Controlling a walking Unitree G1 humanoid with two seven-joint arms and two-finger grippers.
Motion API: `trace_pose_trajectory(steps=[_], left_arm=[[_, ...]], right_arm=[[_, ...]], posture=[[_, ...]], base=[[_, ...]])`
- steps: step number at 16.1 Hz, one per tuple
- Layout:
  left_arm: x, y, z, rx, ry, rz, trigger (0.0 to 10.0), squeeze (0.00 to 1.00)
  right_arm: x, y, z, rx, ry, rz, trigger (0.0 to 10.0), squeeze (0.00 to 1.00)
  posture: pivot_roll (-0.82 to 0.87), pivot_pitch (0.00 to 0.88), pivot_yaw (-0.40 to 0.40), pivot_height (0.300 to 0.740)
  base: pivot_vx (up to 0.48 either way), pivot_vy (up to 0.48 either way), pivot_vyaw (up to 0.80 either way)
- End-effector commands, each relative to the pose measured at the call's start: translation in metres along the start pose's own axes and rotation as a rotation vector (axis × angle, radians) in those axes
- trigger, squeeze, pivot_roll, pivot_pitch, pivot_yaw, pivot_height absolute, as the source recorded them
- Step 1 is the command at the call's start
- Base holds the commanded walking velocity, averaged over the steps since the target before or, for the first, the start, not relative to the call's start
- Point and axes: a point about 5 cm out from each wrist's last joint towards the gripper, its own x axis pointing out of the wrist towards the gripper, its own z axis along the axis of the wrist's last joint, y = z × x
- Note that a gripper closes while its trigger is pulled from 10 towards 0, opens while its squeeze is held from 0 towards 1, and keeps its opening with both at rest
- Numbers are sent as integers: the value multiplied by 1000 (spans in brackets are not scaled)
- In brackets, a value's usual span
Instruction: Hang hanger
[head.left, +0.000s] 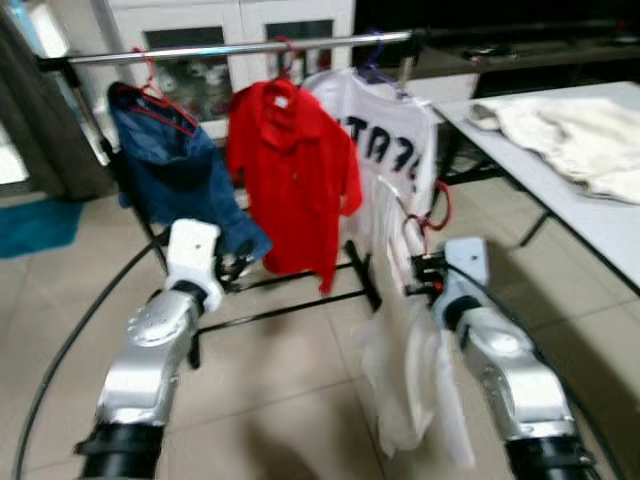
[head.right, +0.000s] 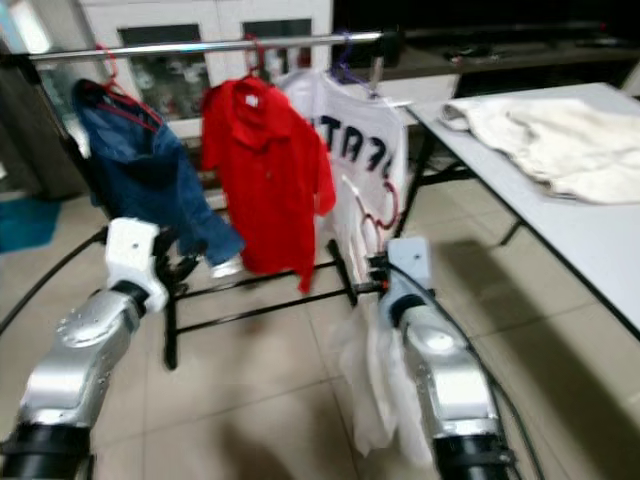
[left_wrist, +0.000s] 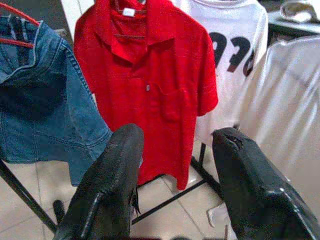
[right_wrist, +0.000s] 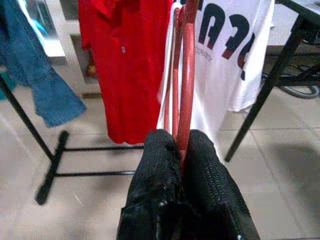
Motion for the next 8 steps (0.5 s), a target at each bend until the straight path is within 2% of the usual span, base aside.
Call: trace_pose_trajectory(steps=[1,8], left_arm=[[-1,6,3,18,-3,12,10000,0],[3,3,5,19,-11,-9,10000,0]], right_arm=[[2,4,16,-4,-63,16,10000,0],[-2,-5,8,18,-58,1,10000,0]], posture=[[-57,0,9,740],[-68,0,22,740]], base=[[300,0,0],[303,0,0]])
